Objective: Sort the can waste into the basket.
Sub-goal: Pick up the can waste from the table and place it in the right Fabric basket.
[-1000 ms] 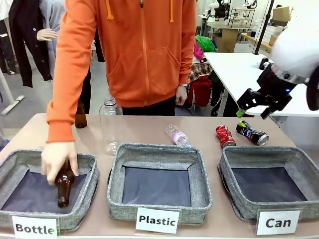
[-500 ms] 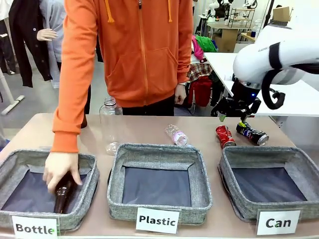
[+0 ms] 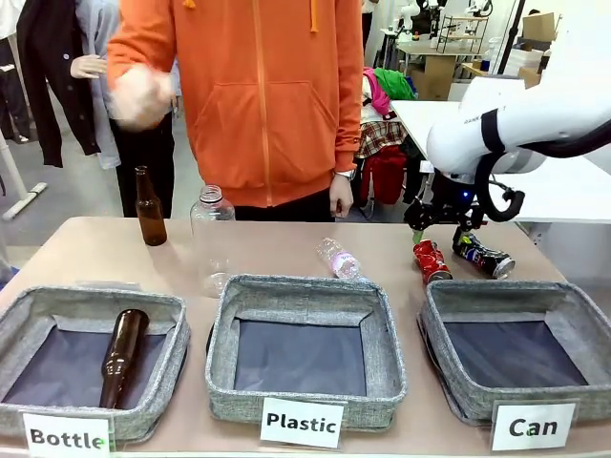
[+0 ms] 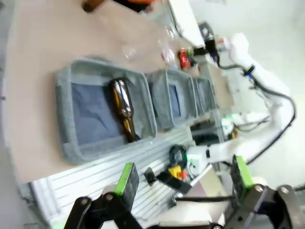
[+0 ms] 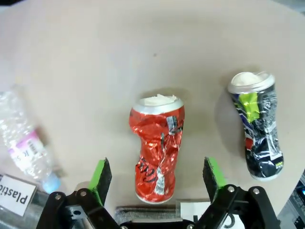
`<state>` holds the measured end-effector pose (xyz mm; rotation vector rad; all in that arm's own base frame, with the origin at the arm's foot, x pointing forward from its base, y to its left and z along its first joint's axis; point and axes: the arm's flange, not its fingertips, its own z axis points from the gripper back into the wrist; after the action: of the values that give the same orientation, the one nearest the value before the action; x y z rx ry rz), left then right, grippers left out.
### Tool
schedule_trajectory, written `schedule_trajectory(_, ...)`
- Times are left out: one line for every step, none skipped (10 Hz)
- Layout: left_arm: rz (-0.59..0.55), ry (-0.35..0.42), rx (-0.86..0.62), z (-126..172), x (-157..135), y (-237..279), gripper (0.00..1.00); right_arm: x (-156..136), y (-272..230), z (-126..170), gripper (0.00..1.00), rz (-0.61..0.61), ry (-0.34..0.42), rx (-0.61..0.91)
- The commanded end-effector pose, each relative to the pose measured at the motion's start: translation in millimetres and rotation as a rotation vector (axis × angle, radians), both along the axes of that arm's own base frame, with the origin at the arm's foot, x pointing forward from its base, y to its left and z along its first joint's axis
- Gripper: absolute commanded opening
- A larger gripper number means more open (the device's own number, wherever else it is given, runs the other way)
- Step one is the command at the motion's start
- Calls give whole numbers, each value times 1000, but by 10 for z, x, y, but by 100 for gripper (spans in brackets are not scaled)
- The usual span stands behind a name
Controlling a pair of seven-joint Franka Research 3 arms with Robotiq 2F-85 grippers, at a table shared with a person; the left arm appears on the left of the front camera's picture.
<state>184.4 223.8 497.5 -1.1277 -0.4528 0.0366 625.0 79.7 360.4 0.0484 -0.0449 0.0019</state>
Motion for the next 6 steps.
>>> schedule_trajectory(-122,104,64,-222,104,-614,100,142,35,-98,100,-42,14,-51)
schedule_trajectory(-143,125,122,-350,177,-724,100,181,54,-187,100,-46,10,-62)
schedule_trajectory(-116,156,207,-454,200,-734,100,223,50,-294,100,-51,31,-75)
schedule_trajectory(-128,96,55,-328,168,-649,100,242,45,-355,100,-56,33,-79)
schedule_trajectory(-128,96,55,-328,168,-649,100,234,41,-384,100,-53,28,-87)
schedule_trajectory(-128,96,55,-328,168,-649,100,249,43,-395,100,-56,20,-96)
